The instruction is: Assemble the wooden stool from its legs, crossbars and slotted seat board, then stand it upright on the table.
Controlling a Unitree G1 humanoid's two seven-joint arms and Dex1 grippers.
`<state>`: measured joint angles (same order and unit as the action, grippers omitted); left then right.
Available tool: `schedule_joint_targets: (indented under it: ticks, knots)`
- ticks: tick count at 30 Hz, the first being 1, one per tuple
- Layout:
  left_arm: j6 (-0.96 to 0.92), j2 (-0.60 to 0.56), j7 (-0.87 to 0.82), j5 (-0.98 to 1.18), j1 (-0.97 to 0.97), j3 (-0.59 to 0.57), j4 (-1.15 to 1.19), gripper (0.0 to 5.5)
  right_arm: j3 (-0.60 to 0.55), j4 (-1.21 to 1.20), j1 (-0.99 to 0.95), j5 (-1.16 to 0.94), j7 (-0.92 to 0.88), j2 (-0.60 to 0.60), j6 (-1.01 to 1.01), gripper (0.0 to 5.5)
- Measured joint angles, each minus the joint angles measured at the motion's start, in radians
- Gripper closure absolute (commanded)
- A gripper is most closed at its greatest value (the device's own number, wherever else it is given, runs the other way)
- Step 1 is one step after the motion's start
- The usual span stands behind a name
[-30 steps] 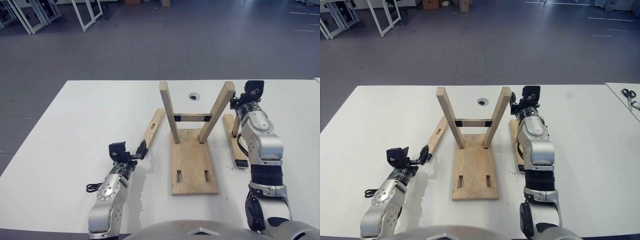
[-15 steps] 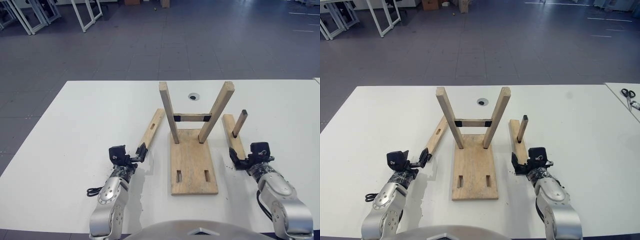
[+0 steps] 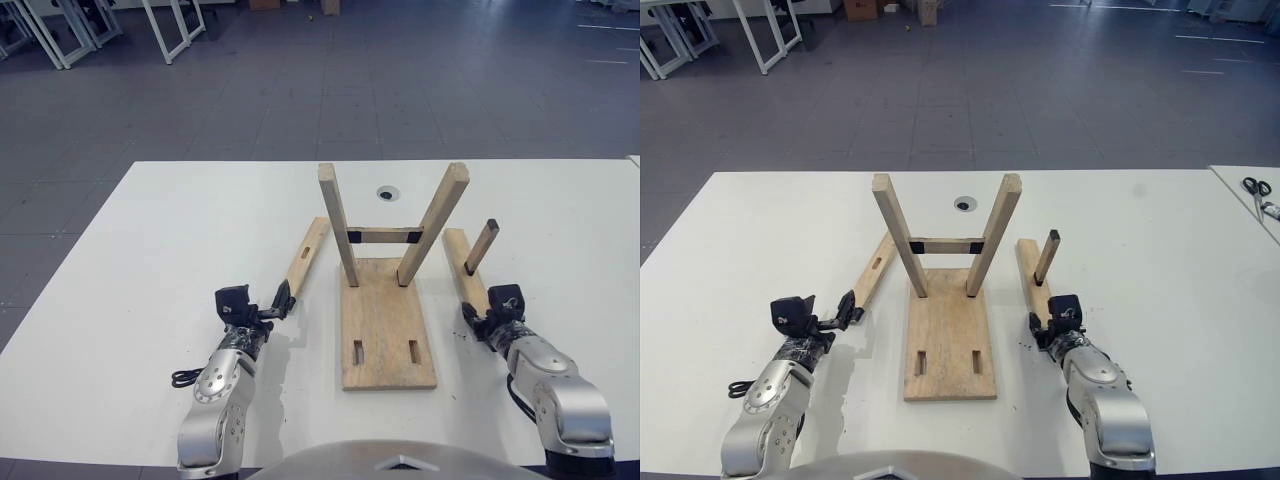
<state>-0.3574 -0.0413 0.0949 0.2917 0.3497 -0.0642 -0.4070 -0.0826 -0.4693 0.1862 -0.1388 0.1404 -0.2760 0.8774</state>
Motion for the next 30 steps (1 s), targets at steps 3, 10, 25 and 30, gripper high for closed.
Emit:
schedule_joint_targets:
  ticks: [3,10,25,30]
  knots:
    - [-0.036,-0.01,0.003,0.024,-0.024,-0.021,-0.025,1.08,-0.069,0.015,-0.07,-0.021,0.006,-0.012,0.012,3.44]
    - [-0.336,-0.232,0.316,0.683,-0.064,-0.121,-0.192,0.93,-0.377,-0.004,-0.522,-0.394,0.071,-0.077,0.066,3.44]
    - [-0.633,-0.506,0.427,1.472,-0.559,-0.057,0.003,0.6,-0.129,-0.116,-0.486,-1.71,0.242,-0.271,0.193,3.44]
    - [-0.657,-0.541,0.424,1.512,-0.588,-0.046,0.027,0.6,-0.067,-0.121,-0.447,-1.704,0.246,-0.316,0.153,3.44]
